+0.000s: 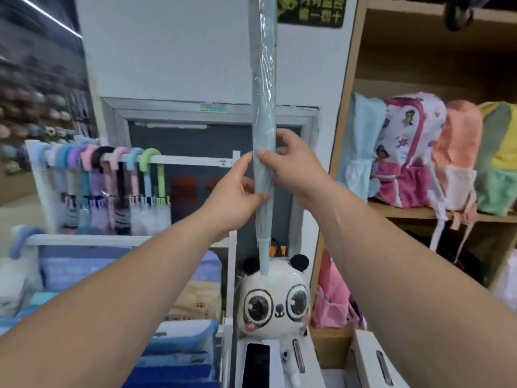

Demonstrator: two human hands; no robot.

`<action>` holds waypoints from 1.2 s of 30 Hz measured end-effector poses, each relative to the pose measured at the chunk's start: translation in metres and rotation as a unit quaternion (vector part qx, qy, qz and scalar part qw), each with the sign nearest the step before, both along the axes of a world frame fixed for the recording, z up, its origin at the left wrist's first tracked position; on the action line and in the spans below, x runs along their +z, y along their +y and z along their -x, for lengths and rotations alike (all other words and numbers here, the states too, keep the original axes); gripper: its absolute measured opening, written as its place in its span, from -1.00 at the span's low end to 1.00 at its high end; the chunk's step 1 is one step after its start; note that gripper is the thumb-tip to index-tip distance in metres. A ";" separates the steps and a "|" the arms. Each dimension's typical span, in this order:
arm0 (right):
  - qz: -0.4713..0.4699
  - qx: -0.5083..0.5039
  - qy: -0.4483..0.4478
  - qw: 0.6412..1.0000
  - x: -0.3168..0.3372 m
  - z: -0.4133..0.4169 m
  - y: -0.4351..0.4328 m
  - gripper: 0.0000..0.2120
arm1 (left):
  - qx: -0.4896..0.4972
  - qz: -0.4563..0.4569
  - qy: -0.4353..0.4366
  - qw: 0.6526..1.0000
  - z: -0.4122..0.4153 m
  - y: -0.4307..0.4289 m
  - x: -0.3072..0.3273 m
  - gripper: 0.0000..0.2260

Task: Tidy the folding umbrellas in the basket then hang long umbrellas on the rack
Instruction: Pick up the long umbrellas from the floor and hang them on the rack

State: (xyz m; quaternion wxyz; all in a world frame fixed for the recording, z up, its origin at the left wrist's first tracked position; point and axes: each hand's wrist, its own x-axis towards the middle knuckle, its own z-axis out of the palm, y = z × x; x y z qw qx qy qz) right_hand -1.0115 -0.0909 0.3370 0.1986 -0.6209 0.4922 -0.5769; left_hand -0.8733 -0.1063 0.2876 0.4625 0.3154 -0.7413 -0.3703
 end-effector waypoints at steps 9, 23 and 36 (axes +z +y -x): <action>-0.026 0.003 0.002 1.000 0.032 -0.080 -0.089 -0.64 | -0.031 0.014 -0.031 0.999 -0.081 -0.104 0.037 -0.44; 0.015 -0.044 0.004 0.999 0.112 -0.137 -0.180 -0.58 | -0.048 0.056 -0.023 0.997 -0.131 -0.212 0.116 -0.45; 0.072 -0.011 0.049 0.996 0.171 -0.124 -0.243 -0.56 | 0.054 0.136 -0.011 0.989 -0.114 -0.267 0.170 -0.39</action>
